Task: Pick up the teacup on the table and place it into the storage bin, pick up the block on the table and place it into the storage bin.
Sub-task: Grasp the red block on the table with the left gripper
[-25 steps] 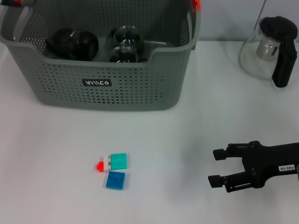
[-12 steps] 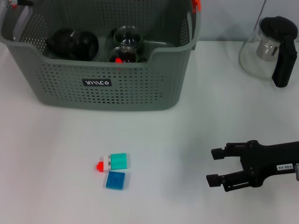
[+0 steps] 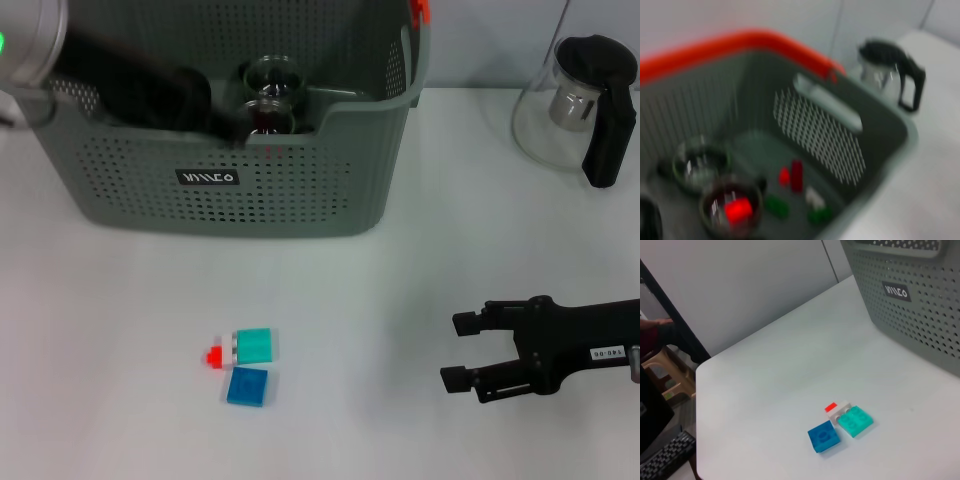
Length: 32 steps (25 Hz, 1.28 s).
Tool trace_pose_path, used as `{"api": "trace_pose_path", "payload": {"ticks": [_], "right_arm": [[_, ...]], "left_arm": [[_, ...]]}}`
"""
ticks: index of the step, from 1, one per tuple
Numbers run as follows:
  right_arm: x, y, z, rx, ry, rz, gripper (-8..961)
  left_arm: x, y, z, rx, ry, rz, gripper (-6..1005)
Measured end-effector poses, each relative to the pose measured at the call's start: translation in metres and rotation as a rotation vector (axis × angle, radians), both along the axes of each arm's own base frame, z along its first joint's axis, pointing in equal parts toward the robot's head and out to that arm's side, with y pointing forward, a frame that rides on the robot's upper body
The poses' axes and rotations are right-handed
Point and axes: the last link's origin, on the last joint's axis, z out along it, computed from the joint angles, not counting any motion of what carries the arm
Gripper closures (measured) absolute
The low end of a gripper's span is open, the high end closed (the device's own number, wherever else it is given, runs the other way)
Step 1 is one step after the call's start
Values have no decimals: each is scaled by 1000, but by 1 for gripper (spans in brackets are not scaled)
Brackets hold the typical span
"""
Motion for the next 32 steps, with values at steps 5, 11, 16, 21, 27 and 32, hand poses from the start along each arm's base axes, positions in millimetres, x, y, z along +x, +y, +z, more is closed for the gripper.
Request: {"api": "trace_pose_path", "payload": {"ticks": [5, 11, 16, 21, 27, 32], "right_arm": [[-1, 2, 0, 1, -2, -7, 28], [-1, 3, 2, 1, -5, -9, 28], [-3, 6, 3, 2, -8, 0, 28], [-6, 10, 5, 2, -17, 17, 27], [-8, 15, 8, -7, -40, 34, 27], [-11, 18, 9, -7, -47, 46, 27]], "left_arm": [[-17, -44, -10, -73, 57, 125, 139], [-34, -58, -36, -166, 62, 259, 139], [-51, -61, -64, -273, 41, 400, 139], [-65, -60, -87, -338, 28, 503, 139], [-72, -54, -103, -358, 15, 575, 139], [-72, -51, -114, -380, 17, 604, 139]]}}
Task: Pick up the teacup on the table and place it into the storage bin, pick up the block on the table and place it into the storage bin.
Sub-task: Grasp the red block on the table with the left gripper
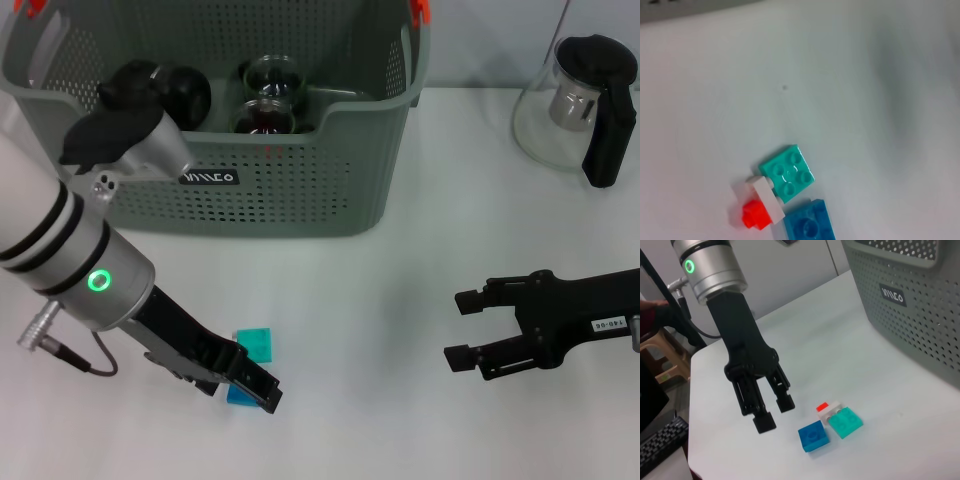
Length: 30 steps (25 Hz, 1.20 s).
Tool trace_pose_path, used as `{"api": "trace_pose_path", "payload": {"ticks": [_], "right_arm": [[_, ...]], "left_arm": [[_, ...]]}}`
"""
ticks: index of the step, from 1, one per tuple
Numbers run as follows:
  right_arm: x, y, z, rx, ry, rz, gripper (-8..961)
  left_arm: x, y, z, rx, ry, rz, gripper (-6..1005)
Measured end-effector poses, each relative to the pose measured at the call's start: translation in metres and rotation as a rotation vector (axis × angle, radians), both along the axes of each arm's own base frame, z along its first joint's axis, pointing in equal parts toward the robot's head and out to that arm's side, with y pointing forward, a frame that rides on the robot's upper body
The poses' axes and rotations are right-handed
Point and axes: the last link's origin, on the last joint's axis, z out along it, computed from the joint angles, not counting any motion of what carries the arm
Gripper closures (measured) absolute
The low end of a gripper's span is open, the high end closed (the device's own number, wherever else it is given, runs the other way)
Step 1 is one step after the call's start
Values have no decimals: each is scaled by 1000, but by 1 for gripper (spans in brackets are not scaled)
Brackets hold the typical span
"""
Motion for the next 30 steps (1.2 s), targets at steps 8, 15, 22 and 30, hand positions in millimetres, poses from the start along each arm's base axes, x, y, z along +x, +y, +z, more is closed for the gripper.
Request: {"api": "trace_pose_path", "payload": {"ticks": [8, 15, 22, 30], "right_arm": [[-1, 5, 4, 8, -20, 20, 28], [-3, 9, 5, 6, -53, 50, 28], [-5, 15, 10, 9, -76, 73, 28], [-9, 21, 10, -3, -124, 117, 28]], "left_arm": [[-3, 3, -12, -3, 22, 15, 139], [2, 3, -17, -7, 68, 27, 139], [8, 4, -18, 12, 120, 8, 138], [17, 5, -25, 7, 141, -36, 138]]}}
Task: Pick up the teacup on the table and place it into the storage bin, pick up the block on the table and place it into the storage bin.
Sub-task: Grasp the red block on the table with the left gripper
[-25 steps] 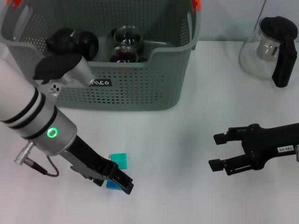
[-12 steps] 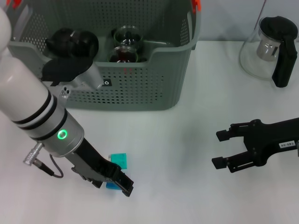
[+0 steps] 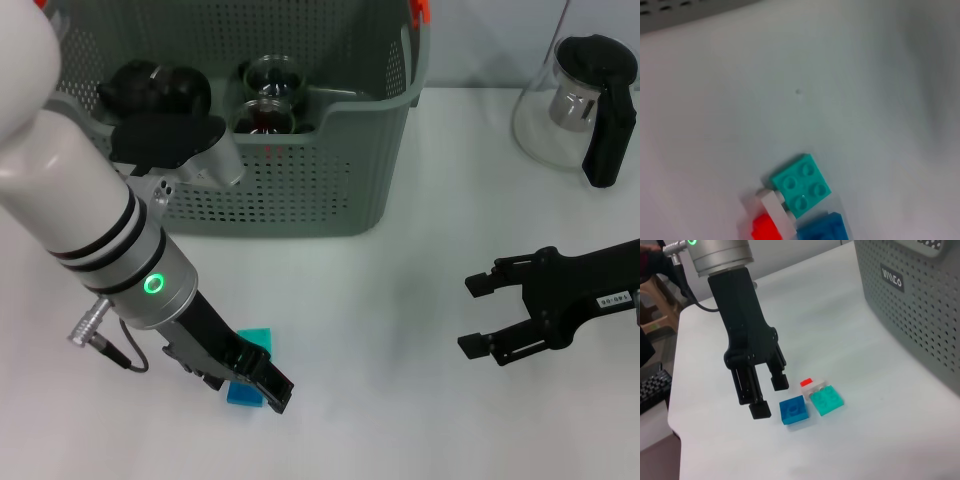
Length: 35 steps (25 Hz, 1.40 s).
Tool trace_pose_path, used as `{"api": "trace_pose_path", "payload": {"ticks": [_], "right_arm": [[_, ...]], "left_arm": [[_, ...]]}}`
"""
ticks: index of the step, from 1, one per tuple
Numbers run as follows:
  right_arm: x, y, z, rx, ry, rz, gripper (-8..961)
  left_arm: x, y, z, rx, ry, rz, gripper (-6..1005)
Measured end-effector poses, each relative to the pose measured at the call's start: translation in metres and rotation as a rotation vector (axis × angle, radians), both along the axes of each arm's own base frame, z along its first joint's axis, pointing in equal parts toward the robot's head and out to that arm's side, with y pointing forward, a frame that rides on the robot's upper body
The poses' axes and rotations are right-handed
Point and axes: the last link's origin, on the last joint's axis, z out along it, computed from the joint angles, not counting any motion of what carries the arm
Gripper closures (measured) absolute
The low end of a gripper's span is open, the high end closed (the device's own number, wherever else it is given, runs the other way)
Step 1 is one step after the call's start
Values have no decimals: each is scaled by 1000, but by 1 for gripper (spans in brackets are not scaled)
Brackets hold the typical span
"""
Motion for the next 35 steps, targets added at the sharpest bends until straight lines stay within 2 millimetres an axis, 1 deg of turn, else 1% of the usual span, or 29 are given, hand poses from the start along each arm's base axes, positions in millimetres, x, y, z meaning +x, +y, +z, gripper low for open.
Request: {"api": "trace_pose_path", "payload": {"ticks": [12, 18, 25, 30, 35], "right_arm": [[-6, 4, 0, -3, -8, 33, 27], [-6, 5, 0, 3, -8, 32, 27], [-5, 7, -1, 16, -8, 21, 27], [-6, 7, -5, 24, -1, 6, 27], [-8, 5, -12, 27, 20, -20, 27]], "left_arm": [[-5, 3, -3, 14, 33, -15, 138], [-5, 9, 7, 29, 58, -48, 138], [-9, 15, 22, -13, 36, -220, 138], [-20, 21, 36, -50, 13, -373, 138], [-31, 29, 46, -60, 50, -512, 138]]}}
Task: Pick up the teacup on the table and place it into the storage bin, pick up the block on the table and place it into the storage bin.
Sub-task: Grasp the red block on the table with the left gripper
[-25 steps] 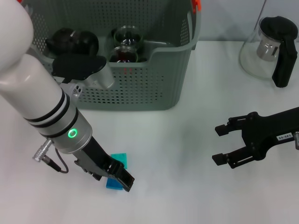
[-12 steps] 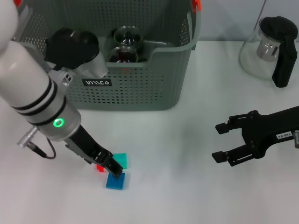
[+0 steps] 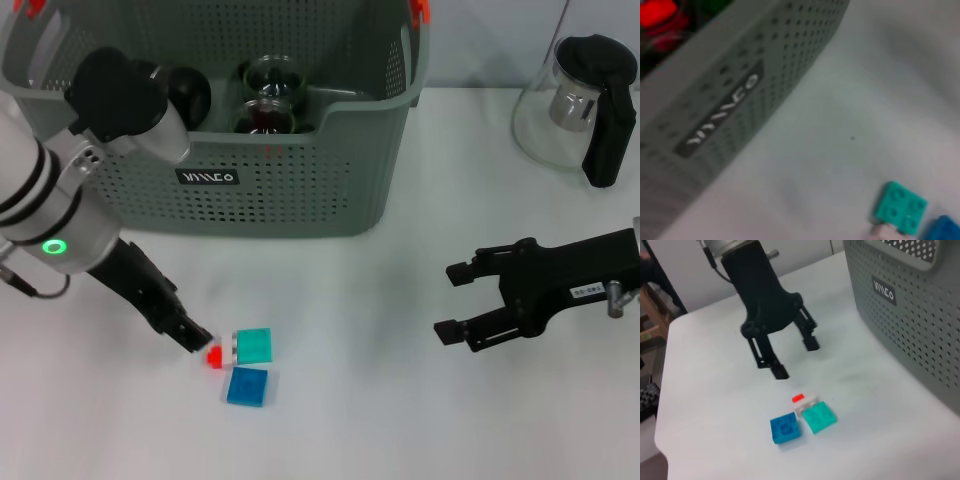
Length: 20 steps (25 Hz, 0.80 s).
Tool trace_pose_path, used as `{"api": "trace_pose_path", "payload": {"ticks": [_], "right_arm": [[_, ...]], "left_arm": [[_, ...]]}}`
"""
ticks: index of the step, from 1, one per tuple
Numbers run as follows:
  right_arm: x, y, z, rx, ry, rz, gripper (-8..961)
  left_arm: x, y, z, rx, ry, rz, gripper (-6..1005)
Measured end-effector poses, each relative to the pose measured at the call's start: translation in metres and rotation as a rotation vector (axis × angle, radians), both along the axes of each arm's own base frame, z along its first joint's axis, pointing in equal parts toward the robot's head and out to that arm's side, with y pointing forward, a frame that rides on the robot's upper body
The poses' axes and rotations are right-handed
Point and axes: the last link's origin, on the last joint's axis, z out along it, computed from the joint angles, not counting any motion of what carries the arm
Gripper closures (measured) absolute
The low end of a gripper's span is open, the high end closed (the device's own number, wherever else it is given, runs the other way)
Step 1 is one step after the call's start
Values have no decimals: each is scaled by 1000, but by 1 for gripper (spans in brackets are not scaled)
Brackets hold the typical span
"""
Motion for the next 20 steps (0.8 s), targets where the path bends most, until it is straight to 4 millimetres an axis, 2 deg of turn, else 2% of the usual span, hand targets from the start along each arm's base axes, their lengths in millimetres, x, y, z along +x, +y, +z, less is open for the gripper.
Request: {"api": "trace_pose_path", "payload": {"ticks": [4, 9, 15, 20], "right_arm": [[-3, -1, -5, 3, 24, -19, 27], [-6, -2, -13, 15, 44, -39, 28], [-7, -3, -17, 12, 53, -73, 27], [-5, -4, -18, 12, 62, -91, 27]], "left_arm": [[-7, 6, 4, -23, 43, -126, 138], [-5, 9, 4, -71, 64, -255, 139], [7, 3, -10, -168, 100, -343, 142], [10, -3, -20, -229, 123, -381, 145]]}}
